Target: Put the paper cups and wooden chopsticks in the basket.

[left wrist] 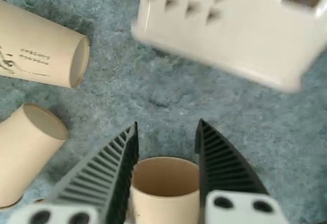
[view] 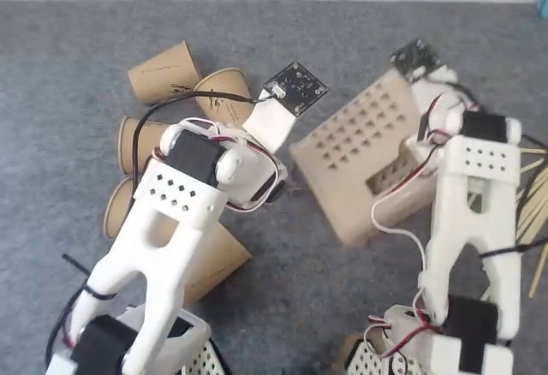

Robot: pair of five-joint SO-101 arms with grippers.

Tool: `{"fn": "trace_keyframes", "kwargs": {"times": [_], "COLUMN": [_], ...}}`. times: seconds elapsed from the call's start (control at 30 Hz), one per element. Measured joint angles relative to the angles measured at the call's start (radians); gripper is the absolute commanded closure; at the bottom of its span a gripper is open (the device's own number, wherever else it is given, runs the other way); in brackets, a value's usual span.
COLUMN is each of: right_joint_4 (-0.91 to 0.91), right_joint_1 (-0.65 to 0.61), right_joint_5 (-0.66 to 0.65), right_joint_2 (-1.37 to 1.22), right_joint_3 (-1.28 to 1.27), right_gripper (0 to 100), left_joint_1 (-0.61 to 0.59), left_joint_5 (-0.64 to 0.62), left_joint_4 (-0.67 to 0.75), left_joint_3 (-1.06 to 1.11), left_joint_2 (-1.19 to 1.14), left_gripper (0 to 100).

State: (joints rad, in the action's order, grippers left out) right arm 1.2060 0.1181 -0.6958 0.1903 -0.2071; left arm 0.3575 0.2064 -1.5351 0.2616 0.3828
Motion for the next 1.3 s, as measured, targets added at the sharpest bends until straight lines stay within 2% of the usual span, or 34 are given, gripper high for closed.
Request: {"fn": "trace_keyframes", "kwargs": {"times": [0.27, 0.53, 0.63, 0.83, 1.03, 1.3], "right_joint_4": [-0.066, -0.066, -0.044, 0.008, 0.069, 0.279], "right_joint_1": [-0.005, -0.106, -0.161, -0.229, -0.272, -0.393], "right_joint_5": [-0.021, -0.270, -0.315, -0.321, -0.322, -0.319], "right_joint_2": [-0.112, -0.112, -0.112, -0.107, -0.110, -0.081], "right_joint_3": [0.249, 0.371, 0.371, 0.299, 0.233, 0.233], "right_gripper": [94.3, 94.4, 94.3, 93.5, 77.2, 74.5], "left_joint_1": [-0.055, -0.055, -0.055, -0.054, -0.054, -0.054], "left_joint_5": [-0.072, -0.180, -0.196, -0.201, -0.204, -0.204], "left_joint_4": [0.054, 0.097, 0.117, 0.143, 0.143, 0.143], "left_joint_3": [0.000, 0.000, 0.015, 0.037, 0.037, 0.037], "left_joint_2": [0.000, 0.000, 0.000, 0.000, 0.000, 0.000], "left_gripper": [82, 82, 82, 82, 82, 82]}}
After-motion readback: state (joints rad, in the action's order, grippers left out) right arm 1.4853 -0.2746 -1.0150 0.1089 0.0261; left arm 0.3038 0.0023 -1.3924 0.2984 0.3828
